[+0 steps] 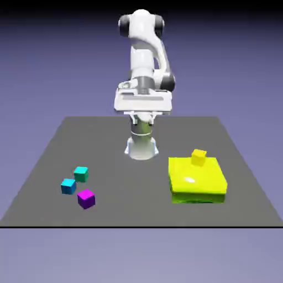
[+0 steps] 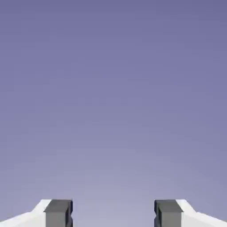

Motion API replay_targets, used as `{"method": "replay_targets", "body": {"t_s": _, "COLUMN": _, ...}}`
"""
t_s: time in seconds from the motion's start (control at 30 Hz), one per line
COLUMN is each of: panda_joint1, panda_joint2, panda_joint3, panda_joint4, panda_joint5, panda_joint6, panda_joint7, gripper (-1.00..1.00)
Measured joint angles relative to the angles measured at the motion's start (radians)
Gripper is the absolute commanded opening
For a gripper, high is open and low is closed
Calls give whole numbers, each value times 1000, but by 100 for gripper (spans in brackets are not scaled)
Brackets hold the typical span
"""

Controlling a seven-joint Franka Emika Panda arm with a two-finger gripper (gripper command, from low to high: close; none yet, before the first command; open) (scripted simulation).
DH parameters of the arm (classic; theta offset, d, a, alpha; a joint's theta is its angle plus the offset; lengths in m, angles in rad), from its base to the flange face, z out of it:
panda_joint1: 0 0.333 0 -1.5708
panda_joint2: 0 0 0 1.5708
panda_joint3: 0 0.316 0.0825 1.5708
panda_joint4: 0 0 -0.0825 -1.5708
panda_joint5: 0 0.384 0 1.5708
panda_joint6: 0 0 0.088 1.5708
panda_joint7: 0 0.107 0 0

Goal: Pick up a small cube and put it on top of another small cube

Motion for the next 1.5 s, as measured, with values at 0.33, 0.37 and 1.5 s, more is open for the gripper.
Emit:
{"method": "replay_targets", "body": {"t_s": 0.33, "panda_joint1": -245, "panda_joint2": 362, "panda_joint3": -93, "panda_joint4": 147, "panda_joint5": 20, "panda_joint6": -163, "panda_joint7": -235, "gripper": 0}}
{"method": "replay_targets", "body": {"t_s": 0.37, "panda_joint1": -269, "panda_joint2": 399, "panda_joint3": -102, "panda_joint4": 162, "panda_joint5": 22, "panda_joint6": -180, "panda_joint7": -258, "gripper": 0}}
{"method": "replay_targets", "body": {"t_s": 1.5, "panda_joint1": -242, "panda_joint2": 520, "panda_joint3": 74, "panda_joint4": 238, "panda_joint5": 164, "panda_joint6": -510, "panda_joint7": -130, "gripper": -100}}
